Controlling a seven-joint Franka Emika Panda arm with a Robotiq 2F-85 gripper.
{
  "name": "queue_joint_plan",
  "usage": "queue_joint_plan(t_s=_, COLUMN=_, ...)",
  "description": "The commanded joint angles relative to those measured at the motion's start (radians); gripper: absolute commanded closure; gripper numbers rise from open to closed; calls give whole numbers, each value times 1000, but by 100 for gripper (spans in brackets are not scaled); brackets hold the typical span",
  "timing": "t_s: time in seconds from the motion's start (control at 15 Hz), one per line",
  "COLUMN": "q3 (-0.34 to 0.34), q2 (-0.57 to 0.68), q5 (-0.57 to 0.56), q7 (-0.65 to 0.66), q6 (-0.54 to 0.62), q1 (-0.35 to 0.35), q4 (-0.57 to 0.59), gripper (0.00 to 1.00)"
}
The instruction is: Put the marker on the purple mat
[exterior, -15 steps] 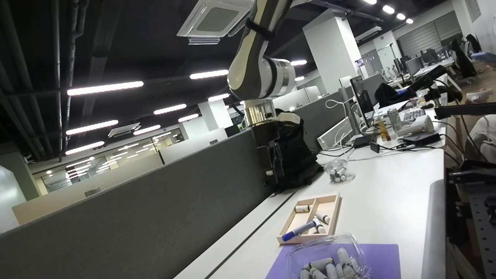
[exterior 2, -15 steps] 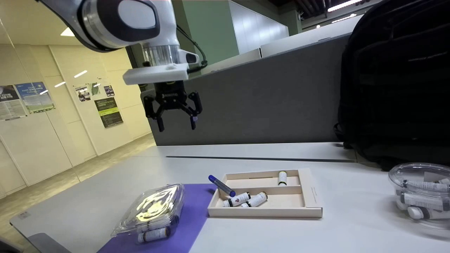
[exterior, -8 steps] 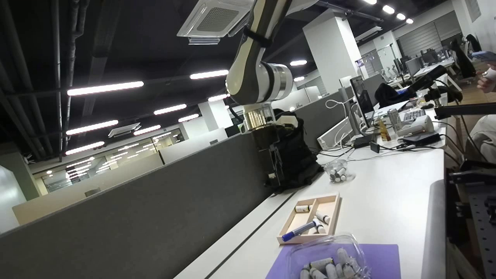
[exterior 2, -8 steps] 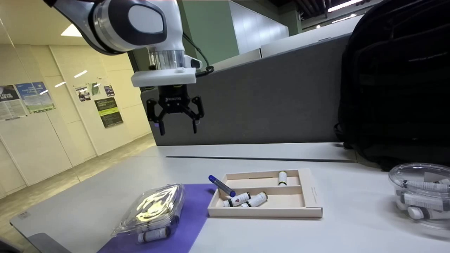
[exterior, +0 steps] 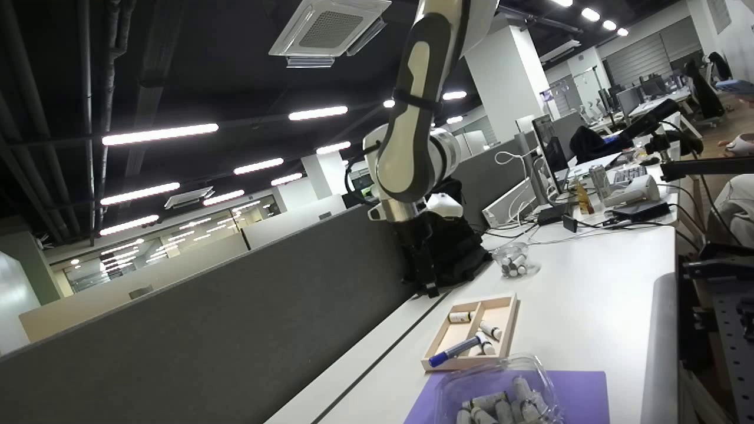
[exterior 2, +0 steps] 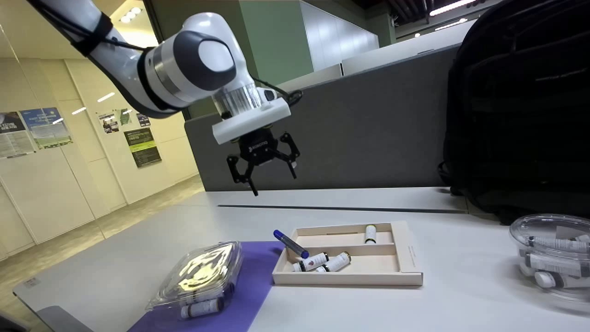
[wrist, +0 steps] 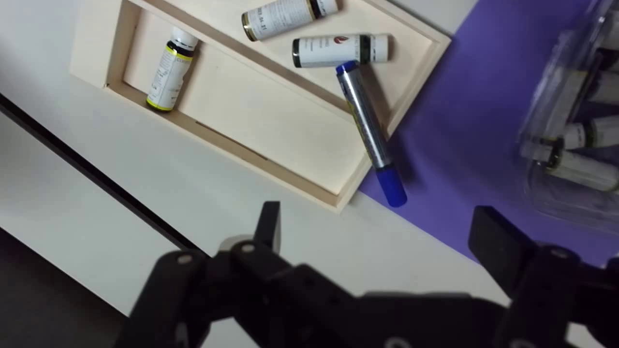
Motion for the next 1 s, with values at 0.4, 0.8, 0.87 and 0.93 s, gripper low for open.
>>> queue_joint_plan(t_s=0.4, q3=85, q2=191, q5=37, q7=-41, q6=18, q1=-97, q4=49, gripper=0)
queue_joint_plan(t_s=0.8, q3=56, q2=260, q5=-21, q7=17, q6=54, q1=-87, q4=72, gripper=0)
queue_joint_plan(t_s=0.87, q3=53, q2=269, q5=-24, q7=24, q6=68, q1=-86, q4=77, gripper=0)
queue_joint_plan(t_s=0.93, q3=51, q2=279, q5=-27, q7=31, q6=82, q1=-84, q4=83, gripper=0)
